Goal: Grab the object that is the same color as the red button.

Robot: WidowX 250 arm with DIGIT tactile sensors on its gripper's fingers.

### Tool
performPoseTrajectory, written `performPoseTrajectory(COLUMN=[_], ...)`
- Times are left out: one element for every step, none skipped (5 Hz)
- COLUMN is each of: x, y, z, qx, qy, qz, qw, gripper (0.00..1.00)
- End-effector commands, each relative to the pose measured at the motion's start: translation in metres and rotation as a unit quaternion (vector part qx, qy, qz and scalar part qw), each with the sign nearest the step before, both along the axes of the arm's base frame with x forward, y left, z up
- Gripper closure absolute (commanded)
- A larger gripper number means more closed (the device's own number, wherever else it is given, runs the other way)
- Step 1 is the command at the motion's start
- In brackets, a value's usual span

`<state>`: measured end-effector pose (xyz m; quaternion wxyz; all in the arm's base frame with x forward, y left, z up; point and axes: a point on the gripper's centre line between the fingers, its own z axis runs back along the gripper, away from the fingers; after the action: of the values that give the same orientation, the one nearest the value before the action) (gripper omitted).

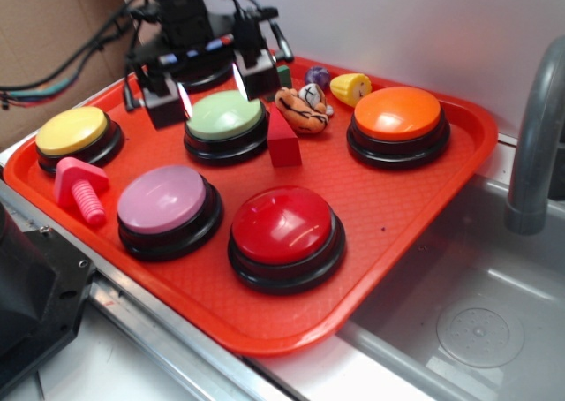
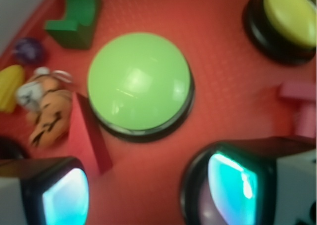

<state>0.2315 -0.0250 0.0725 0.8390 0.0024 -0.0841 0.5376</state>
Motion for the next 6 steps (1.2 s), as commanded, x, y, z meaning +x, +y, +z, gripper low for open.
performPoseTrajectory(x=[0.027,0.036,0.04,0.04,0.038,0.035], y=[-0.01,-0.021,-0.028,-0.026,-0.025,-0.023], z=[-0.01,-0.015,-0.015,-0.024,-0.032,-0.034], qx=[-0.029,-0.031,-0.038,-0.039,-0.04,-0.038], qy=[-0.02,-0.018,-0.021,-0.009,-0.006,-0.007], qz=[0.026,0.021,0.029,0.032,0.034,0.033], qw=[0.999,0.999,0.999,0.999,0.999,0.999], gripper=[0.0,0.0,0.0,0.0,0.0,0.0])
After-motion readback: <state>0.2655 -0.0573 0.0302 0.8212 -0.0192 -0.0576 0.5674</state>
